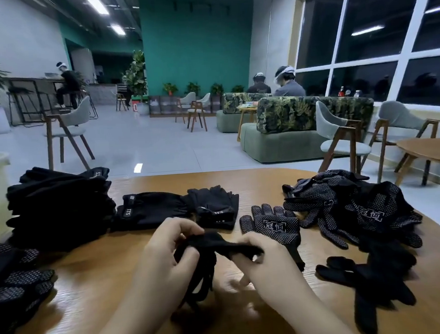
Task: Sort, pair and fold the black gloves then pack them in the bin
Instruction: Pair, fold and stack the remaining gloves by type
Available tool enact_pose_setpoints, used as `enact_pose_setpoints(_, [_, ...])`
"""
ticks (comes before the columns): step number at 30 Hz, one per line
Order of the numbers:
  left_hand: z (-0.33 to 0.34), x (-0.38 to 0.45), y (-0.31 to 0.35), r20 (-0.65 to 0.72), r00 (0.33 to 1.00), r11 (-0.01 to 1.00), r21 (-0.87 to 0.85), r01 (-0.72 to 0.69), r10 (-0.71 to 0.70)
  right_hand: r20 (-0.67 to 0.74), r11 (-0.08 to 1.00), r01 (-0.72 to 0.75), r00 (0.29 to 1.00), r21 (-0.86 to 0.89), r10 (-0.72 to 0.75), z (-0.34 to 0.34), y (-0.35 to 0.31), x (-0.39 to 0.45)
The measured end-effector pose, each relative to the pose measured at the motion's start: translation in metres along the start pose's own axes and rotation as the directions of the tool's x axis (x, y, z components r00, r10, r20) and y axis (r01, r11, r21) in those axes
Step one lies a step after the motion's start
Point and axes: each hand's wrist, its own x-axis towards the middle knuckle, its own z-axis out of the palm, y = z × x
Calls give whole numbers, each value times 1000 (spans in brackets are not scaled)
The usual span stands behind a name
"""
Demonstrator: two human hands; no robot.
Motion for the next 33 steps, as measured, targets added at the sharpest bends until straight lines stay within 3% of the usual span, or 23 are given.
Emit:
enact_pose_setpoints(2, [-5, 5, -3, 42, 992, 936, 330, -124, 117, -7, 998, -6, 1000, 63, 6, 0, -6, 2])
enact_pose_setpoints(4, [-11, 10, -1, 62, 991, 870, 475, -134, 118, 8, 982, -25, 1000, 187, 24, -2, -15, 5])
enact_pose_setpoints(6, [-17, 15, 1, 55, 997, 891, 449, -66, 46, 6, 957, -21, 1000, 289, 20, -3, -26, 9])
enact_pose_setpoints(9, [-22, 30, 2, 27, 999, 933, 357, -51, 44, -48, 932, 65, 998, 357, -52, 0, -34, 20])
enact_pose_setpoints(12, [-27, 40, 1, -21, 999, 964, 263, -42, 49, -84, 920, 237, 972, 312, -221, 5, -37, 30])
enact_pose_setpoints(16, [-34, 32, -18, 46, 984, 948, 265, -177, 170, 29, 908, 401, 913, 121, -407, 12, -32, 20])
enact_pose_setpoints(19, [-36, 12, -45, 220, 974, 935, 327, -134, 62, 223, 907, 413, 895, -84, -387, 18, -16, 5])
enact_pose_setpoints(22, [-35, -3, -65, 344, 936, 931, 360, -60, -73, 387, 905, 404, 862, -136, -326, 23, -2, -11])
enact_pose_setpoints(26, [-34, -13, -71, 358, 927, 929, 370, -30, -113, 387, 892, 414, 864, -182, -322, 25, 5, -22])
enact_pose_setpoints(33, [-35, -20, -67, 266, 959, 926, 377, -10, -98, 333, 915, 381, 887, -132, -321, 19, 9, -32])
